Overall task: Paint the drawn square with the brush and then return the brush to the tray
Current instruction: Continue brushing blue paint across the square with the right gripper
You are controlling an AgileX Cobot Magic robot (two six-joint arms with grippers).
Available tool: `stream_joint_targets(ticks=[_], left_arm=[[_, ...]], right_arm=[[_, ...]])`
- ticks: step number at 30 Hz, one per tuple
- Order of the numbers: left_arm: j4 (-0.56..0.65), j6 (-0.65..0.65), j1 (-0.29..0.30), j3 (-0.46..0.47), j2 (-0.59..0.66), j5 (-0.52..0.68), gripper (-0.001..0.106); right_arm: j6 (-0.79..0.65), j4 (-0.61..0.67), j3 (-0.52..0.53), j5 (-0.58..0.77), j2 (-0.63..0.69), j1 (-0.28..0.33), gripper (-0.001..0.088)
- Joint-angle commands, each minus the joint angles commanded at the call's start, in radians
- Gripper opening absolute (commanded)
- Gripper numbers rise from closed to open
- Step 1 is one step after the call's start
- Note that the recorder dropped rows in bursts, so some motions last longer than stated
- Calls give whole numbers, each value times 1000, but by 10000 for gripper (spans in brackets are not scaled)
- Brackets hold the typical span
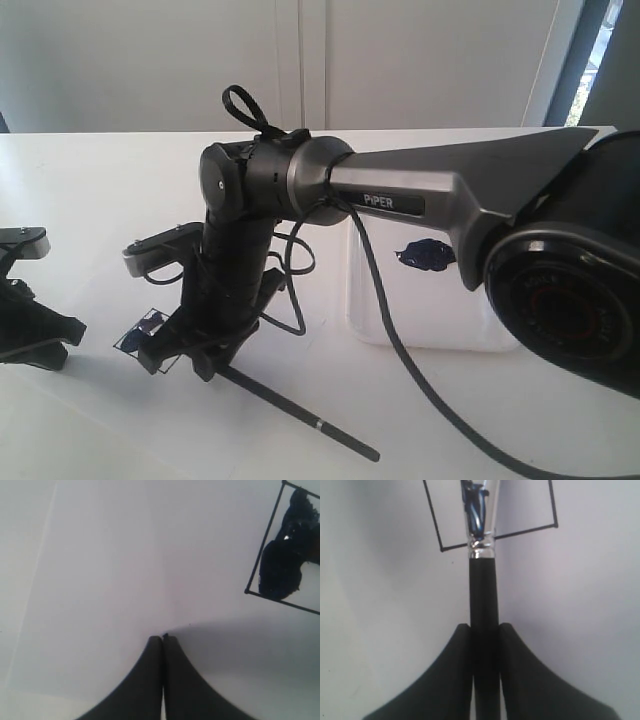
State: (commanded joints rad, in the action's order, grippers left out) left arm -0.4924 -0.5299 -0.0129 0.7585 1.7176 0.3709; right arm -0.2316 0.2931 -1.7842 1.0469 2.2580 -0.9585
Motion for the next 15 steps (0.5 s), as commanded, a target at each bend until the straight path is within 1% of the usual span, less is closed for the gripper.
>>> stream_joint_targets(ticks=[4,11,15], left_arm=[[0,0,0,0,0,18,0],[-2,-7,0,0,0,15,0],[-78,-82,0,0,0,23,0]], right_arm=[[0,-17,0,-5,0,0,0],[-21,-15,0,-3,0,-6,0],[-31,-18,0,-23,0,-21,0]])
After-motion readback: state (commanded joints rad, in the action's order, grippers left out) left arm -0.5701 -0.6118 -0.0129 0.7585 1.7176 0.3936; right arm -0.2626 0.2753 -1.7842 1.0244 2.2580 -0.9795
